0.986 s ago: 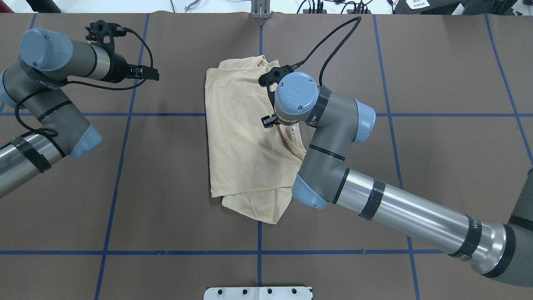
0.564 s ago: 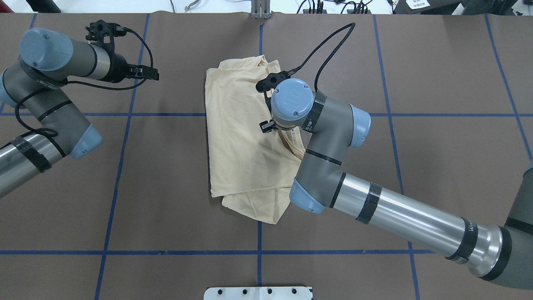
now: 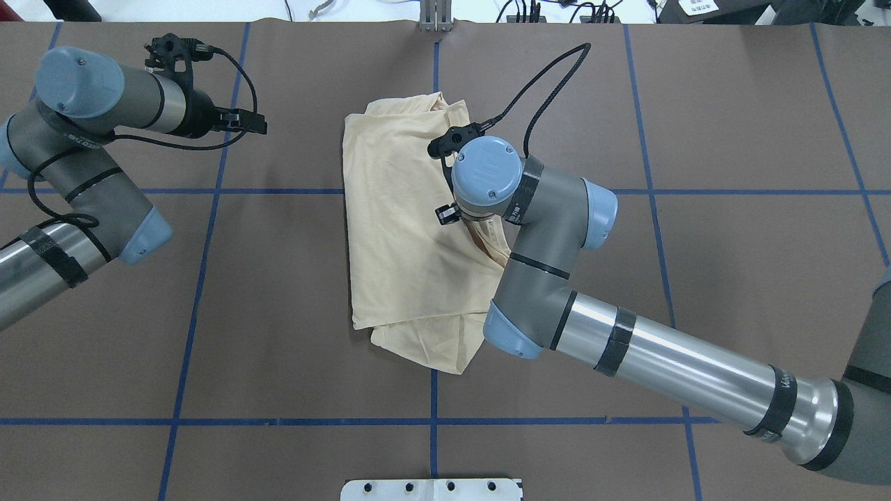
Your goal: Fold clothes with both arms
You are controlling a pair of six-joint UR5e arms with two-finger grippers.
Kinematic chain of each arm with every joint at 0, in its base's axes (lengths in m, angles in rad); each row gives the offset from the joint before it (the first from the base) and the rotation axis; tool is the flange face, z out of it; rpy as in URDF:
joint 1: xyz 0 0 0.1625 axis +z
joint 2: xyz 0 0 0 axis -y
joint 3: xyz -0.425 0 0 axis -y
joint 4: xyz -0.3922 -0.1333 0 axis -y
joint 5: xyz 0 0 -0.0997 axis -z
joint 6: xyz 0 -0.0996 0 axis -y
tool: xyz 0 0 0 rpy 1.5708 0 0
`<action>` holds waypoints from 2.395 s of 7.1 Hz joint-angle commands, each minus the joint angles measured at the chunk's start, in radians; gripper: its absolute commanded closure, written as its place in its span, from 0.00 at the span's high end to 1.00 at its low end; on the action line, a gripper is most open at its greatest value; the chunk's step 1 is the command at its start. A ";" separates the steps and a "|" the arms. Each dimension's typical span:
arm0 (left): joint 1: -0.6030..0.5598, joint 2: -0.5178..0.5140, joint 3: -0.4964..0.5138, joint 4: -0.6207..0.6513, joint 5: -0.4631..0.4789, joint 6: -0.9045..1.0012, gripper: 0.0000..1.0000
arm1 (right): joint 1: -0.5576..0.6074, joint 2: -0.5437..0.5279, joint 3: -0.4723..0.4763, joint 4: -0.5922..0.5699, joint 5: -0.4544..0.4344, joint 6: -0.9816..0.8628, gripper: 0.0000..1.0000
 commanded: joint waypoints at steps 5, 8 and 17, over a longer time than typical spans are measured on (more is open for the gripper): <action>0.000 -0.004 0.001 -0.002 0.001 -0.002 1.00 | 0.023 -0.003 0.001 0.000 0.006 -0.020 0.05; 0.000 -0.008 0.001 -0.002 0.001 -0.002 1.00 | 0.030 -0.030 0.013 -0.003 0.012 -0.018 0.05; 0.006 -0.008 0.001 -0.002 0.001 -0.005 1.00 | 0.046 -0.119 0.103 -0.011 0.046 -0.005 0.31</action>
